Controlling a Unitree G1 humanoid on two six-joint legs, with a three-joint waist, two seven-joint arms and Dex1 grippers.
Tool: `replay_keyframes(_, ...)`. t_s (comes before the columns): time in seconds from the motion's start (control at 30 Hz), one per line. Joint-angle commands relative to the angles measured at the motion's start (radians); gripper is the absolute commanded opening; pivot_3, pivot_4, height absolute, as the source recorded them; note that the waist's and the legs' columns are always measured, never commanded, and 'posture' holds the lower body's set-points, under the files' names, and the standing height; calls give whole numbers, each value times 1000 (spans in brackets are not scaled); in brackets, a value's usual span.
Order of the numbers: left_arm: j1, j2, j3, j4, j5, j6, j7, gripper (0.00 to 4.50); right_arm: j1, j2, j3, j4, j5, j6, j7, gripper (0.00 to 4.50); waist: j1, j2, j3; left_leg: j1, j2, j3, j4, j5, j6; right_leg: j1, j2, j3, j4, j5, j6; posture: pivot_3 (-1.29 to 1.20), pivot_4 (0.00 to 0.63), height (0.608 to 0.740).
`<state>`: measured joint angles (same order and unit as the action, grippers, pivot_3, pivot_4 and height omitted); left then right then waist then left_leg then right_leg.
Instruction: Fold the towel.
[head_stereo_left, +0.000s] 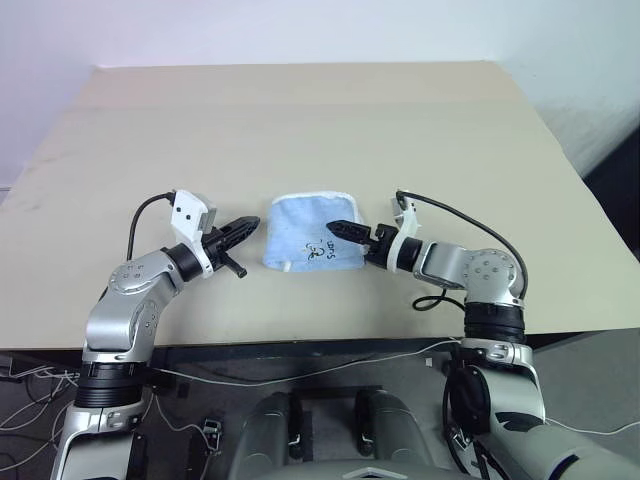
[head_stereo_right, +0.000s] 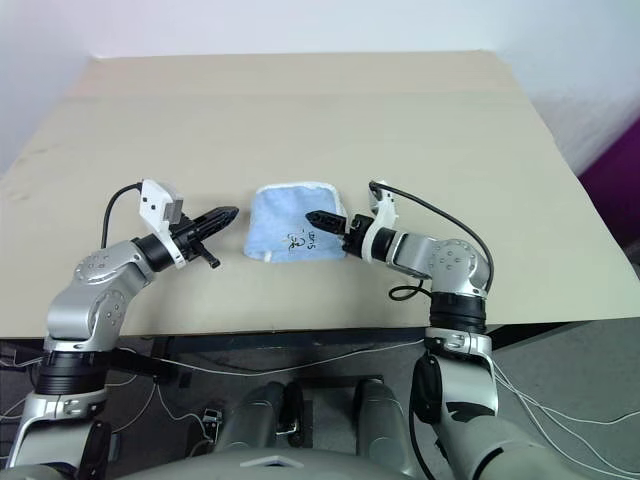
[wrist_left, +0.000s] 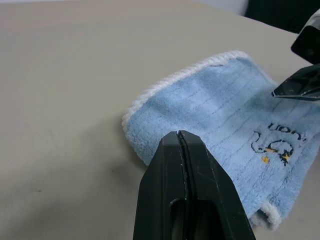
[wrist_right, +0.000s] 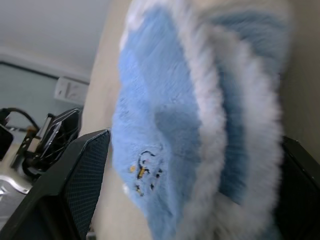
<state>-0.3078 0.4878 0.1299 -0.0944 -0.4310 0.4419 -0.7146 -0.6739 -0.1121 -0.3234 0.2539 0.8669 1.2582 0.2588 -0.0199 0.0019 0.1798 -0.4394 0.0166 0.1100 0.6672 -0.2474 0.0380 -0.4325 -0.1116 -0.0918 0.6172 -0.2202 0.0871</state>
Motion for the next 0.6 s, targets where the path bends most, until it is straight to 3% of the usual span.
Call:
replay_keyframes(0.03, 10, -1, 4, -45, -2, -32, 1, 0, -17, 16, -8, 27, 4, 11, -6, 3552, 1, 0, 0, 0, 0, 0, 0, 0, 0, 0, 0, 0, 0, 0, 0, 0, 150, 740)
replay_keyframes(0.37, 3, -16, -14, -25, 9, -48, -4, 0, 6, 17, -70, -11, 42, 12, -31, 164, 4, -1, -1, 0, -1, 0, 0, 0, 0, 0, -1, 0, 0, 0, 0, 0, 150, 740)
replay_keyframes(0.6, -13, -23, -41, -14, 11, -50, -10, 0, 2, 4, -184, -76, 114, -31, -91, 40, 7, -1, -1, -1, -1, 0, 0, 0, 0, 0, -1, 0, 0, 0, 0, 0, 150, 740)
